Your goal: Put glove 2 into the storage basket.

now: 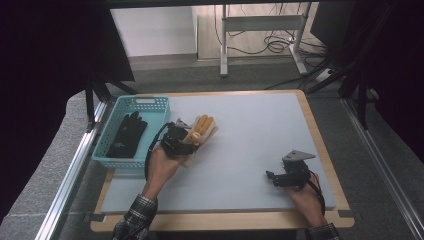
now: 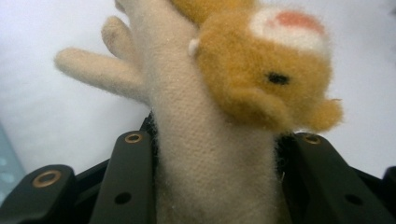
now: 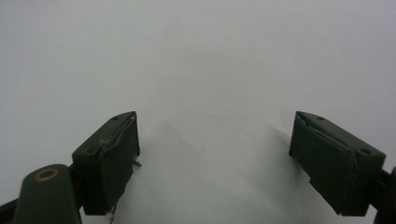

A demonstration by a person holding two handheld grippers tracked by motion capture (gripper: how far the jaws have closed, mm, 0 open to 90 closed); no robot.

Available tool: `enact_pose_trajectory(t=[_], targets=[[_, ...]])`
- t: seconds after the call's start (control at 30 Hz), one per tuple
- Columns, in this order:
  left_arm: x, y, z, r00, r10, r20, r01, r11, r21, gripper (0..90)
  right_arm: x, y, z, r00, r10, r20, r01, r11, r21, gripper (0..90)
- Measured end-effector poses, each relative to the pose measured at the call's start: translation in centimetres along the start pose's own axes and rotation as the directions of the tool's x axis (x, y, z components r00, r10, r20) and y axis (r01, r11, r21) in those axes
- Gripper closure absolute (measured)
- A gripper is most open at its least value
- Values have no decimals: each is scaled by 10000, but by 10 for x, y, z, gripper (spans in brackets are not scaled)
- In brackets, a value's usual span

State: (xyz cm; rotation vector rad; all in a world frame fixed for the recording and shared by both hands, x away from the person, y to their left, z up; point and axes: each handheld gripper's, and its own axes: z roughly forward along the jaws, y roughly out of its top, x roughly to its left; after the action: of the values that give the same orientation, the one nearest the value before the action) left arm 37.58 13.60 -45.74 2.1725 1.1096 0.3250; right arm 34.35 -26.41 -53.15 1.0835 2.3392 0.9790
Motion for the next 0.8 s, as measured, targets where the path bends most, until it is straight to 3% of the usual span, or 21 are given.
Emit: enact_pose_trajectory(t=[0.37,0.8], targets=[[19,2,-14,9989,-241,-406,238,9997,-67,580,0,0,0,10000,2,2,-2,10000,-4,153],[45,0,-29,9918,-768,-1026,749,9969,-227,579,0,0,0,10000,-4,-3,4,10000,-3,153]])
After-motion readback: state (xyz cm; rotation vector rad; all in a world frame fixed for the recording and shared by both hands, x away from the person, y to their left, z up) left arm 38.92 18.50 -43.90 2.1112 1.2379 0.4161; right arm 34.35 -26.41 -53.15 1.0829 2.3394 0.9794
